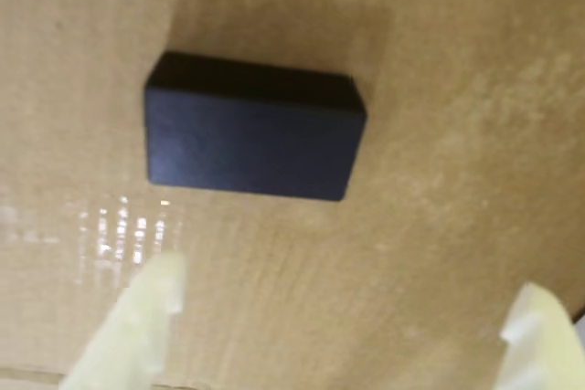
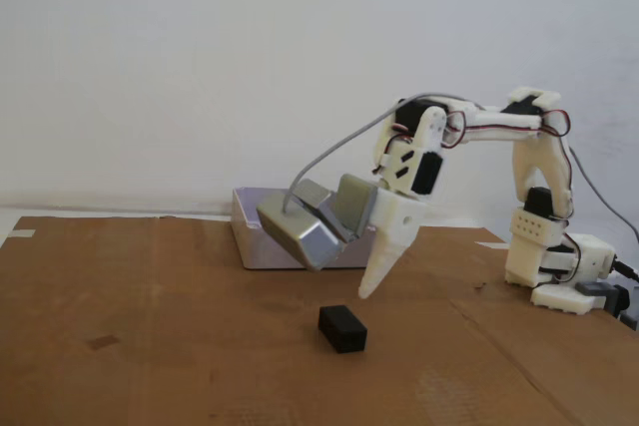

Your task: Grasp a block and put it in the box.

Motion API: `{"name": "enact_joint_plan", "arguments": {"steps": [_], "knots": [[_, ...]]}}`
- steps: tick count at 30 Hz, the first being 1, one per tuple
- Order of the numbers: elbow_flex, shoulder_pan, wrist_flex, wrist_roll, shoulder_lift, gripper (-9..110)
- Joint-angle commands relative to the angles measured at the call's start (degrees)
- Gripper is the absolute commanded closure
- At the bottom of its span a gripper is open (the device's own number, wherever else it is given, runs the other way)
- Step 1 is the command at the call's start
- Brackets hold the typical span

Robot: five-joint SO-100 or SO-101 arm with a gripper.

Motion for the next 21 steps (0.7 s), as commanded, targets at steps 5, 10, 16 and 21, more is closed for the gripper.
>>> {"name": "enact_joint_plan", "arguments": {"steps": [5, 10, 16, 21], "knots": [[-6.2, -2.1, -4.1, 1.8, 2.5, 58], [-6.1, -2.1, -4.3, 1.8, 2.5, 58], [-6.8, -2.5, -4.3, 4.2, 0.8, 58], [-6.8, -3.3, -4.5, 4.7, -0.3, 51]]}}
